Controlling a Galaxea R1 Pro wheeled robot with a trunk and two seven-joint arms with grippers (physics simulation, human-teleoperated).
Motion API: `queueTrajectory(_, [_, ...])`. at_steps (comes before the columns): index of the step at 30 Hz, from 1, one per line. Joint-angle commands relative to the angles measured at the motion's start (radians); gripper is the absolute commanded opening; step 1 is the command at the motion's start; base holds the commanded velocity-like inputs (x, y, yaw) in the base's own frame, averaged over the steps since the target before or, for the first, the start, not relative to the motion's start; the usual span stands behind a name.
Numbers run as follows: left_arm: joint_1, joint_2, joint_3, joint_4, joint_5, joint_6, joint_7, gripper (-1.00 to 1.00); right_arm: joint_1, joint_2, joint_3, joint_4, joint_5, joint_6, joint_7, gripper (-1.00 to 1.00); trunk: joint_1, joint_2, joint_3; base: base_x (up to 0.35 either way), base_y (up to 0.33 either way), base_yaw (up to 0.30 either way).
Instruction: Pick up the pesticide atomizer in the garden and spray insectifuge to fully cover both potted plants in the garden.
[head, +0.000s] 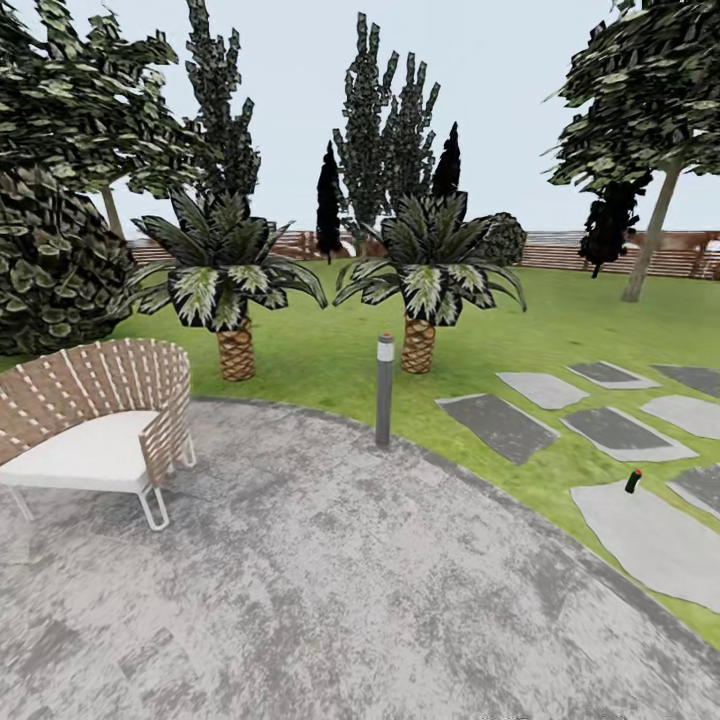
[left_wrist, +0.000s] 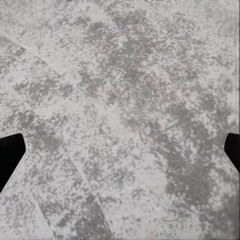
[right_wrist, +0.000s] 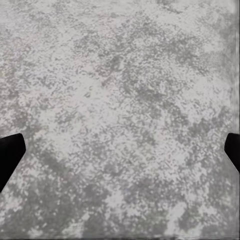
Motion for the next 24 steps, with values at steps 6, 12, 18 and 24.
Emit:
queueTrajectory(6, [0.000, 0.000, 0.000, 0.000, 0.002, -0.003, 0.000, 1.00, -0.001, 0.000, -0.001, 0.007, 0.000, -0.003, -0.001, 1.00, 0.000, 0.000, -0.003, 0.000, -0.278, -0.296])
queueTrajectory(12, [0.000, 0.000, 0.000, 0.000, 0.003, -0.003, 0.000, 1.00, -0.001, 0.000, -0.001, 0.008, 0.000, -0.003, -0.001, 1.00, 0.000, 0.000, -0.005, 0.000, -0.279, -0.296])
queueTrajectory(18, [0.000, -0.001, 0.000, 0.000, 0.003, -0.003, 0.000, 1.00, -0.001, 0.000, -0.001, 0.008, 0.000, -0.003, -0.001, 1.00, 0.000, 0.000, -0.007, 0.000, -0.279, -0.296])
queueTrajectory(24, [0.000, -0.001, 0.000, 0.000, 0.003, -0.003, 0.000, 1.00, -0.001, 0.000, -0.001, 0.008, 0.000, -0.003, -0.001, 1.00, 0.000, 0.000, -0.010, 0.000, -0.278, -0.296])
